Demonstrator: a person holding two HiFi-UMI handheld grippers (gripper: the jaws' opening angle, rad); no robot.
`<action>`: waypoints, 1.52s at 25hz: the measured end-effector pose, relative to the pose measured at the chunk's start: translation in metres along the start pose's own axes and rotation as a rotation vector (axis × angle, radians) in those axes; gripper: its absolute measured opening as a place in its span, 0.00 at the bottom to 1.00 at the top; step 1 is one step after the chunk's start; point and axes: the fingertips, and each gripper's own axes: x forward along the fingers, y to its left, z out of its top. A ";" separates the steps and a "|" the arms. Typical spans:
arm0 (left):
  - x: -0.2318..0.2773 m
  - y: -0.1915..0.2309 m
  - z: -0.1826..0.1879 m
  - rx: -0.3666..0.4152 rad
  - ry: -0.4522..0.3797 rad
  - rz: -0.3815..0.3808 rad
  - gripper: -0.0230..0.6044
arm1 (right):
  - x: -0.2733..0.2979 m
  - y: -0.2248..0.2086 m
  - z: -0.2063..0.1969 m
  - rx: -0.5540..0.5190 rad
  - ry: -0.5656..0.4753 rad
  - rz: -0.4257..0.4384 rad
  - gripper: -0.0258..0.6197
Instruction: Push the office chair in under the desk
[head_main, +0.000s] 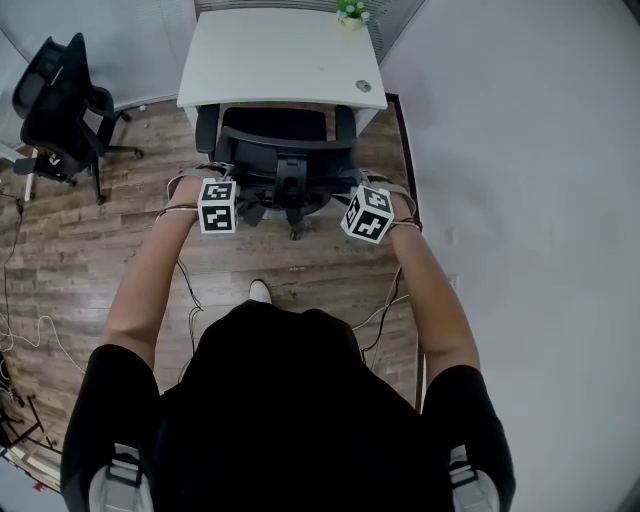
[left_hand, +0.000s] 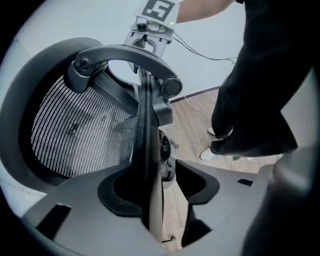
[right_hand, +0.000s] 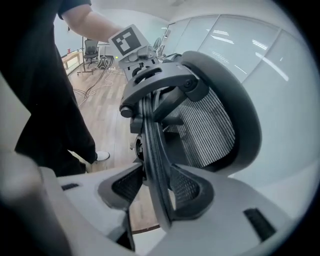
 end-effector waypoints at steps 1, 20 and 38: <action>0.000 -0.002 0.000 -0.003 0.001 -0.015 0.37 | -0.003 0.000 -0.002 -0.005 0.001 -0.001 0.28; -0.162 0.013 0.114 -0.713 -0.771 0.424 0.44 | -0.161 -0.006 0.057 0.526 -0.862 -0.154 0.28; -0.228 -0.020 0.196 -0.851 -0.991 0.640 0.03 | -0.241 0.035 0.060 0.588 -1.149 -0.188 0.09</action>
